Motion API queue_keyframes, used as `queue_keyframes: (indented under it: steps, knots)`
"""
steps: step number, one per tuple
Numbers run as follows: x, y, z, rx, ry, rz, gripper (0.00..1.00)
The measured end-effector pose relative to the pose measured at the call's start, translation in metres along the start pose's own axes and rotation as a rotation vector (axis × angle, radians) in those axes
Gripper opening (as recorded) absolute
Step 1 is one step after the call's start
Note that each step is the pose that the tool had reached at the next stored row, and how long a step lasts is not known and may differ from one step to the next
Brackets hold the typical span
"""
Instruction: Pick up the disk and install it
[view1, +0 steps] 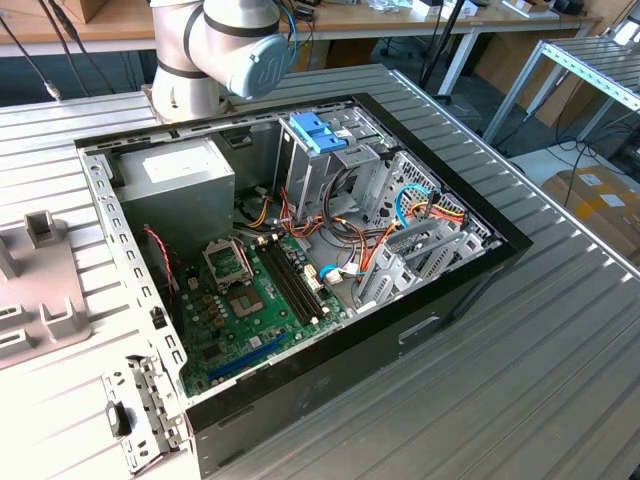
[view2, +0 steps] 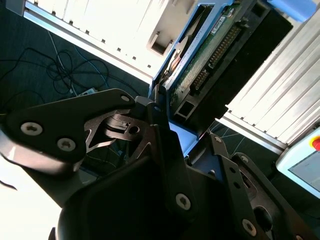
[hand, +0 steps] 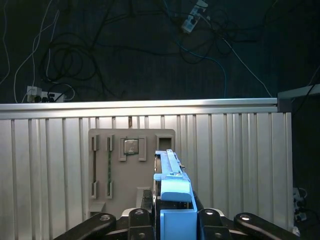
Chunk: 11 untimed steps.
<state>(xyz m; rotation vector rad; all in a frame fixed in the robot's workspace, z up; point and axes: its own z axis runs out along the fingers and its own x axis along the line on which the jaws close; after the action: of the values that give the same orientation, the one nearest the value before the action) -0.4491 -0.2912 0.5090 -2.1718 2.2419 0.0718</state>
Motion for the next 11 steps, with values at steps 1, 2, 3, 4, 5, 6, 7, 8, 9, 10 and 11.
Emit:
queue_keyframes:
  steps: [1, 2, 3, 4, 5, 6, 7, 8, 9, 10, 11]
  knots:
    - [0.0003, 0.0, 0.0, 0.0, 0.0, 0.0, 0.37]
    - [0.0005, 0.0, 0.0, 0.0, 0.0, 0.0, 0.37]
    - [0.001, 0.0, 0.0, 0.0, 0.0, 0.0, 0.37]
    - [0.0012, 0.0, 0.0, 0.0, 0.0, 0.0, 0.37]
    - [0.0015, 0.0, -0.0001, -0.0001, 0.0, 0.0, 0.37]
    - [0.0019, 0.0, -0.0001, 0.0, 0.0, 0.0, 0.37]
    - [0.0022, -0.0001, -0.0001, 0.0, 0.0, 0.0, 0.37]
    - [0.0026, -0.0001, -0.0001, 0.0, 0.0, 0.0, 0.37]
    - [0.003, -0.0001, -0.0002, -0.0001, 0.0, 0.0, 0.37]
    - [0.0036, -0.0001, -0.0002, -0.0001, 0.0, 0.0, 0.37]
    - [0.0041, -0.0001, -0.0002, -0.0001, 0.0, 0.0, 0.37]
